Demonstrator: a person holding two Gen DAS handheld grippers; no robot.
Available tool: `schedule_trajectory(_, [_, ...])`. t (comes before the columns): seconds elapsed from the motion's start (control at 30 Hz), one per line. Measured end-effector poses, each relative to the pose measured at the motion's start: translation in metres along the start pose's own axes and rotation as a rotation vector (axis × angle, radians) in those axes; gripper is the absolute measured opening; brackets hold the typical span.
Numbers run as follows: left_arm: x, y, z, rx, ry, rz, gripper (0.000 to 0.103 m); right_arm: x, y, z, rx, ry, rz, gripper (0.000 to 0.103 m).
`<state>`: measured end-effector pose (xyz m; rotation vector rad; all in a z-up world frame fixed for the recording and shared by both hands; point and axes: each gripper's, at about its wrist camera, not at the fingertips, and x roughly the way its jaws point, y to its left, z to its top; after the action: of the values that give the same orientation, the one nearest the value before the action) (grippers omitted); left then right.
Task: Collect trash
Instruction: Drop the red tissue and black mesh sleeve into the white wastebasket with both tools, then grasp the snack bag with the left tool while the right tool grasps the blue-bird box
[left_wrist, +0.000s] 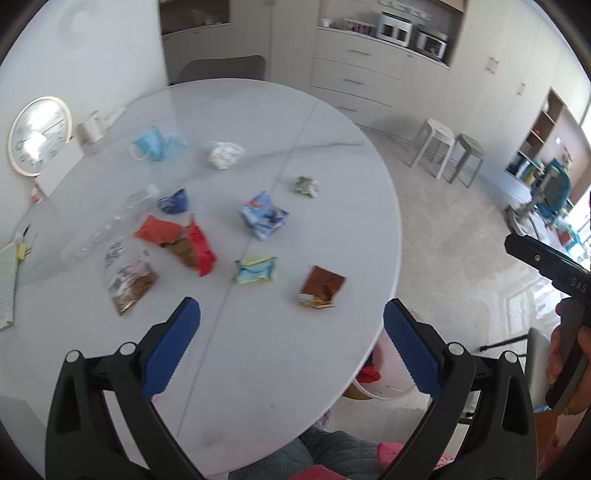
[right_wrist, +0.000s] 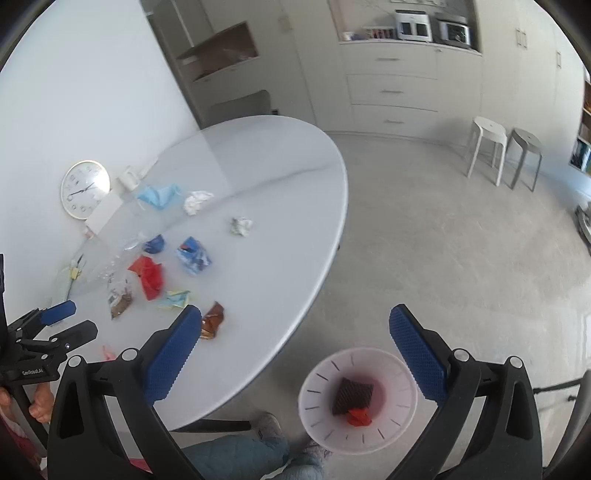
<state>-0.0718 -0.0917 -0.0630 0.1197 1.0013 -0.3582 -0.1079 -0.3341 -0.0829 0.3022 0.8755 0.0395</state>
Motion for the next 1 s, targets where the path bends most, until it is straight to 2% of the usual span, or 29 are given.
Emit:
schedule_trajectory(0.13, [-0.013,0.061,0.004,-0.095,-0.009,0.071,0.095,0.012,0.05,0.017,-0.083,-0.006,0.043,0.101])
schedule_trajectory(0.27, [-0.015,0.117,0.004,-0.156,-0.013,0.095,0.095,0.025,0.092,0.025,-0.142,0.014,0.075,0.101])
schedule_trajectory(0.4, [-0.01,0.148,0.005,-0.163,-0.012,0.111,0.095,0.035,0.124,0.025,-0.192,0.018,0.063,0.101])
schedule_trajectory(0.5, [0.001,0.165,0.005,-0.162,0.005,0.108,0.095,0.048,0.141,0.025,-0.184,0.041,0.073,0.101])
schedule_trajectory(0.67, [0.042,0.195,0.007,-0.183,0.045,0.096,0.095,0.071,0.161,0.019,-0.189,0.092,0.058,0.101])
schedule_trajectory(0.87, [0.104,0.219,0.014,-0.12,0.096,0.137,0.095,0.089,0.171,0.02,-0.162,0.122,0.017,0.101])
schedule_trajectory(1.0, [0.139,0.238,0.018,-0.202,0.175,0.114,0.095,0.1,0.17,0.021,-0.134,0.152,-0.001,0.101])
